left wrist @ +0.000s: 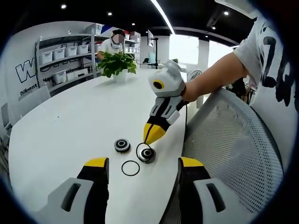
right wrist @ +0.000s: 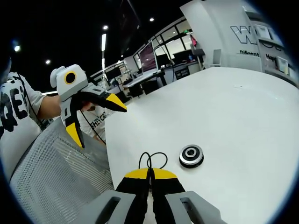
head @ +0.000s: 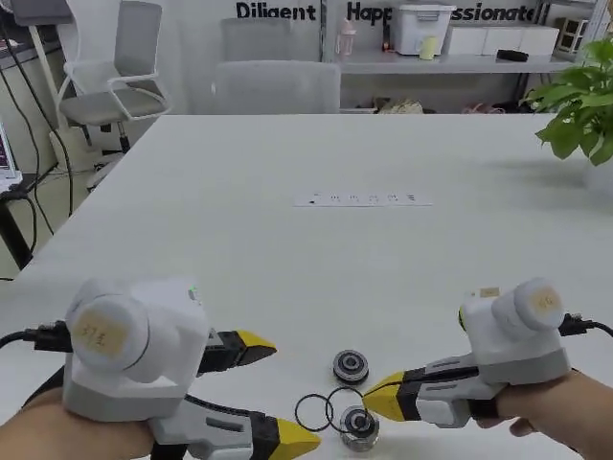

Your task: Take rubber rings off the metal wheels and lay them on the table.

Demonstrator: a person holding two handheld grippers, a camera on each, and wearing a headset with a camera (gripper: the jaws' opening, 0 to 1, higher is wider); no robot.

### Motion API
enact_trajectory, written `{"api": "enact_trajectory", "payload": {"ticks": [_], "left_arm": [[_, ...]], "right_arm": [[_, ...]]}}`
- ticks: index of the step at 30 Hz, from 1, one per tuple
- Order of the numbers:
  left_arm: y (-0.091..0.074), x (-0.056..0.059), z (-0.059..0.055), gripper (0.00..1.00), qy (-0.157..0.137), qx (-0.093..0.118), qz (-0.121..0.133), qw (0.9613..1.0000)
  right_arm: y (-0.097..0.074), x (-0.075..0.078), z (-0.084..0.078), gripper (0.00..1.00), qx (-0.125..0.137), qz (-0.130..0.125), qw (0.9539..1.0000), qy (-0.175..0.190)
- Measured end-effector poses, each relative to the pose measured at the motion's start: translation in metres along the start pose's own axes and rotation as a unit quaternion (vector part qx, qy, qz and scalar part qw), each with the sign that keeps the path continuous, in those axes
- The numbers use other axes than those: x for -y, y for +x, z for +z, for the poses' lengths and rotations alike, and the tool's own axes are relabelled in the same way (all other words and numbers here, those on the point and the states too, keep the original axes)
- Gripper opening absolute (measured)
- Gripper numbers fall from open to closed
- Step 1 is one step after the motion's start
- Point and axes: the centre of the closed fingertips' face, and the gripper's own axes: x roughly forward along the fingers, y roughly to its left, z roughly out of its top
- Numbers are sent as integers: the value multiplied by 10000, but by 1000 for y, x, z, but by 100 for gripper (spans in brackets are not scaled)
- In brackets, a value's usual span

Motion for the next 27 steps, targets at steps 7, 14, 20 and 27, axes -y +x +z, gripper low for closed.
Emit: {"api": "enact_trajectory", "payload": {"ticks": [7,14,20,27], "left_arm": [[-13,-9,-6,58,-49,34,198,9998],[-25,-17,-10,58,-69,74,365,9993],[-30,-22,-13,58,-147,106,447,9988],[-31,-24,-16,58,-192,106,479,9986]], "right_arm": [[9,-4,13,0,27,58,10000,-54],[23,-8,21,0,2,93,9999,-129],[34,-1,19,0,-70,-50,9999,-111],[44,6,13,0,-218,-252,9994,-77]]}}
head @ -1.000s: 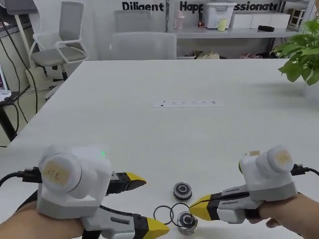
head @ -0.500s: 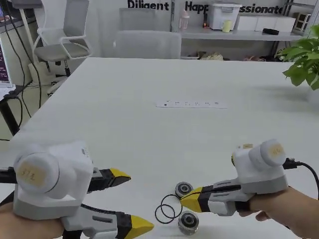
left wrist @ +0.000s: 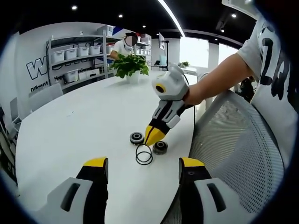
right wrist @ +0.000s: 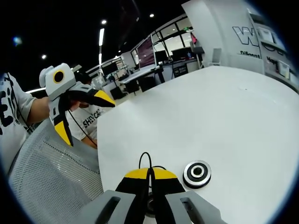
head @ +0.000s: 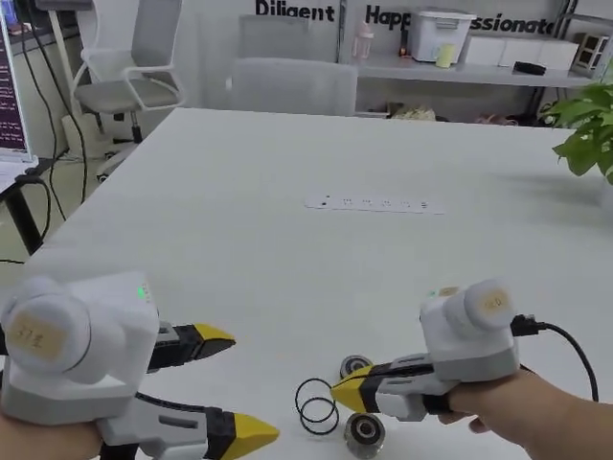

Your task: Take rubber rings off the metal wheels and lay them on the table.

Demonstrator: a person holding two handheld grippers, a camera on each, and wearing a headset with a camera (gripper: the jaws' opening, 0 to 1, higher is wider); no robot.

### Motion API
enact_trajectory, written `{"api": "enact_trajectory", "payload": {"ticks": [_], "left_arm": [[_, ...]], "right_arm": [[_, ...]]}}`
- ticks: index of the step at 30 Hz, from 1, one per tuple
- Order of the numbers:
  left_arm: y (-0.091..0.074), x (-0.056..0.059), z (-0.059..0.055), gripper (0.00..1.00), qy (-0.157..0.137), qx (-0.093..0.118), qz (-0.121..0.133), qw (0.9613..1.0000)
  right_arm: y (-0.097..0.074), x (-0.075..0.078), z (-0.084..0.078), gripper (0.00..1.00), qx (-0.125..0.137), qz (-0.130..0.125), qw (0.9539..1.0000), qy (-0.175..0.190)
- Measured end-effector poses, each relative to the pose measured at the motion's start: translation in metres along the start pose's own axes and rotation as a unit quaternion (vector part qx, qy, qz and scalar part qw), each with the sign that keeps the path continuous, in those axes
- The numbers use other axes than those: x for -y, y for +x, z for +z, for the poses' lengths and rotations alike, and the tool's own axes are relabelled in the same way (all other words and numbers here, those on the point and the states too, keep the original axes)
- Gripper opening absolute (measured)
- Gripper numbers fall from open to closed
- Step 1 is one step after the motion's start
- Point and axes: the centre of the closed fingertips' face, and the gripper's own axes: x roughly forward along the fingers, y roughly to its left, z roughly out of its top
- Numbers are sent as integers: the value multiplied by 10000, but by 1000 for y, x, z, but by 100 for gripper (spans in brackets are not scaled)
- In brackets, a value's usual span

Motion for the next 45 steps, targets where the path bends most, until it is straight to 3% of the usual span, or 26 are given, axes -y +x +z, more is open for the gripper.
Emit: {"api": "enact_trajectory", "payload": {"ticks": [19,45], "left_arm": [[-2,-1,-3,58,-46,-25,28,10000],[-4,-1,-4,58,-63,-47,57,10000]], "right_arm": [[12,1,-14,0,-129,-131,9998,88],[28,0,-8,0,-84,-319,9994,119]]}}
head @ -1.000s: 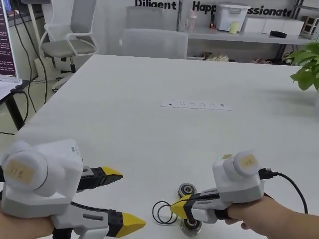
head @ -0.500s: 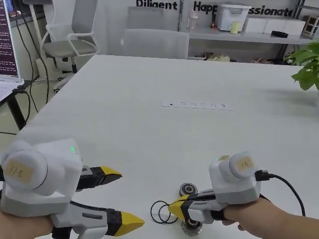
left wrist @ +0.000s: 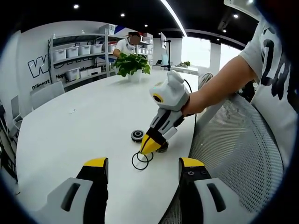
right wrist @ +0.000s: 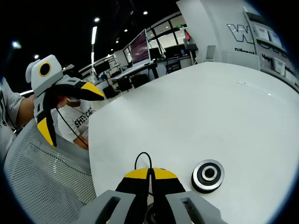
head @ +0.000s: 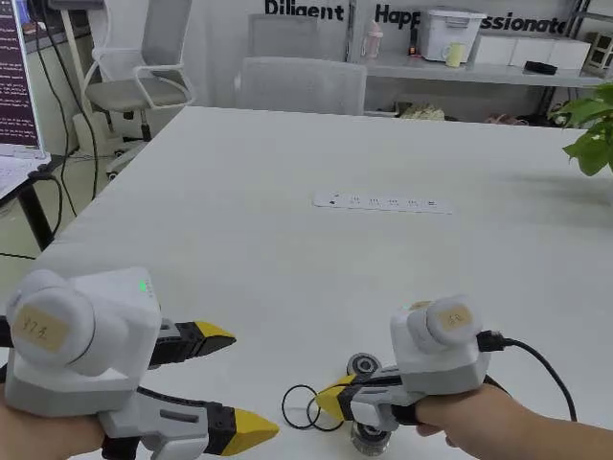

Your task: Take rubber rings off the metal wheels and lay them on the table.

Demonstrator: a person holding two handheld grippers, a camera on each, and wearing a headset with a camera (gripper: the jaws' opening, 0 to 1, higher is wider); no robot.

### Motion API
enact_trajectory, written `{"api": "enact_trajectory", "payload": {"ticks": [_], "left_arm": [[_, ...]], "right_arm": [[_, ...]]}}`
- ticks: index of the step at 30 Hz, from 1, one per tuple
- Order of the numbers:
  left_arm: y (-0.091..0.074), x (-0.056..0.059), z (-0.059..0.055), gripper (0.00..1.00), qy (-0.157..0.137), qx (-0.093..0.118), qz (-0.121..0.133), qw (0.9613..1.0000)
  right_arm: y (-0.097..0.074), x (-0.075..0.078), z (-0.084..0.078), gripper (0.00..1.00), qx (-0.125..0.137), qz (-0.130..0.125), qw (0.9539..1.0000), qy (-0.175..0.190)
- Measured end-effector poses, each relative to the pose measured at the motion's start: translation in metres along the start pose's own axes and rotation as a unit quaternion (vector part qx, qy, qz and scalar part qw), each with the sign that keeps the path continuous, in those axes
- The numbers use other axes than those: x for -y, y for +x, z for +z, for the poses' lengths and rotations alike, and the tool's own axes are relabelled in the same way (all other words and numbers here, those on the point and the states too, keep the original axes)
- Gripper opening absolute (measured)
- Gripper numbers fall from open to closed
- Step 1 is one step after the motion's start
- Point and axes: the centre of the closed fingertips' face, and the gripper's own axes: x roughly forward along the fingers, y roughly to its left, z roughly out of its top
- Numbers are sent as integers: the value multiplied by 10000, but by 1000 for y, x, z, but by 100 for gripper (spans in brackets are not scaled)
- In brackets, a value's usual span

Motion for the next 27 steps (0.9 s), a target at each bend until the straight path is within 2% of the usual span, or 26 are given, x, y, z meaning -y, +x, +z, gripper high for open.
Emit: {"api": "enact_trajectory", "payload": {"ticks": [19,27], "left_arm": [[0,-1,-3,58,-10,-67,4,10000],[1,1,-4,58,7,-107,-31,9999]], "right_arm": [[8,3,-4,0,-146,-112,9997,-174],[7,5,-1,2,-98,-144,9996,-213]]}}
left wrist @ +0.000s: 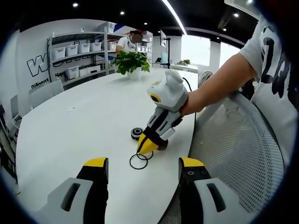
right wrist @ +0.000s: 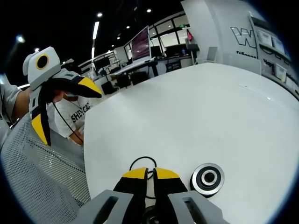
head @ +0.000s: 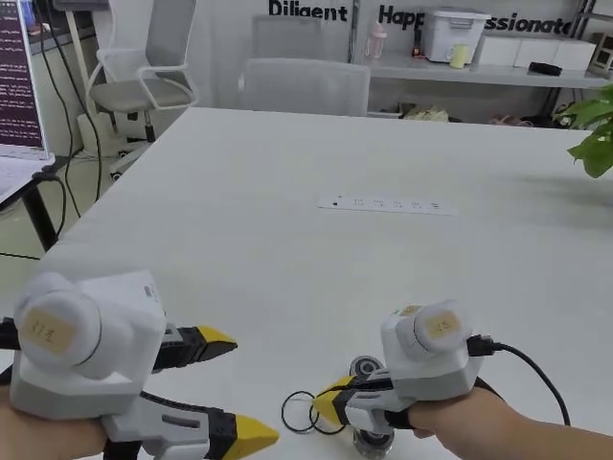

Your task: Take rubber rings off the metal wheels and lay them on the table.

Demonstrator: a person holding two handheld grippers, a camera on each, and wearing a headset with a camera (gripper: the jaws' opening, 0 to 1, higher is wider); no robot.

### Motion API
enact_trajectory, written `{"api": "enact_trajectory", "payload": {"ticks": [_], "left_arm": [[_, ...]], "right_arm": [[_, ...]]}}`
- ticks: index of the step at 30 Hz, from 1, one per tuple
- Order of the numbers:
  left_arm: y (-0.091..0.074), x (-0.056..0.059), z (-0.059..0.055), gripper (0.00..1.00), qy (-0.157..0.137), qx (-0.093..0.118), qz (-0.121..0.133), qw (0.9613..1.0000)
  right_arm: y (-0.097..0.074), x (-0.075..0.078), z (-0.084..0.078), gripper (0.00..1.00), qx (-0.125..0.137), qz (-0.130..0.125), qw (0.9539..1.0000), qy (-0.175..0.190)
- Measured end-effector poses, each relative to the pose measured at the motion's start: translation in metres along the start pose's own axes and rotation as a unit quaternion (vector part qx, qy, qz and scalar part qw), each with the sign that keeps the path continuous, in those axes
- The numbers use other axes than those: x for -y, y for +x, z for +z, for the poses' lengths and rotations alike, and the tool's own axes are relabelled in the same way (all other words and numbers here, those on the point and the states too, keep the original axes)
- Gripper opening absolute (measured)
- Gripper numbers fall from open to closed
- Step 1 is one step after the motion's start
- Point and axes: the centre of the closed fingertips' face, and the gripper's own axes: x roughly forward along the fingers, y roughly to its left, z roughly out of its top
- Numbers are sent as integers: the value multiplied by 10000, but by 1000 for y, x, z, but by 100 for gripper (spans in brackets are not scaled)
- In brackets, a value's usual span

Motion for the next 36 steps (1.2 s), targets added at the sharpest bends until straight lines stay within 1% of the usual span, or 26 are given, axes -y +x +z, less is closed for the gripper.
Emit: {"api": "enact_trajectory", "payload": {"ticks": [6,11,15,20,24,29,31,36], "left_arm": [[2,0,3,58,7,5,-21,10000],[4,0,4,58,14,-7,-54,10000],[5,-1,5,58,33,-9,-67,10000],[7,-2,8,58,22,12,-74,10000],[9,-4,9,58,66,-1,-81,9999],[13,-7,13,58,72,-1,-79,9999],[15,-10,13,58,91,-13,-99,9999],[20,-15,18,57,-17,35,-170,9998]], "right_arm": [[-8,2,0,3,44,9,10000,11],[-22,5,2,5,184,31,9998,71],[-31,10,2,6,250,0,9996,100],[-44,19,3,7,372,-79,9991,174],[-52,25,3,9,397,-138,9989,217],[-63,37,1,10,428,-274,9984,256],[-66,41,1,11,444,-322,9981,271],[-74,49,0,11,469,-431,9976,282]]}}
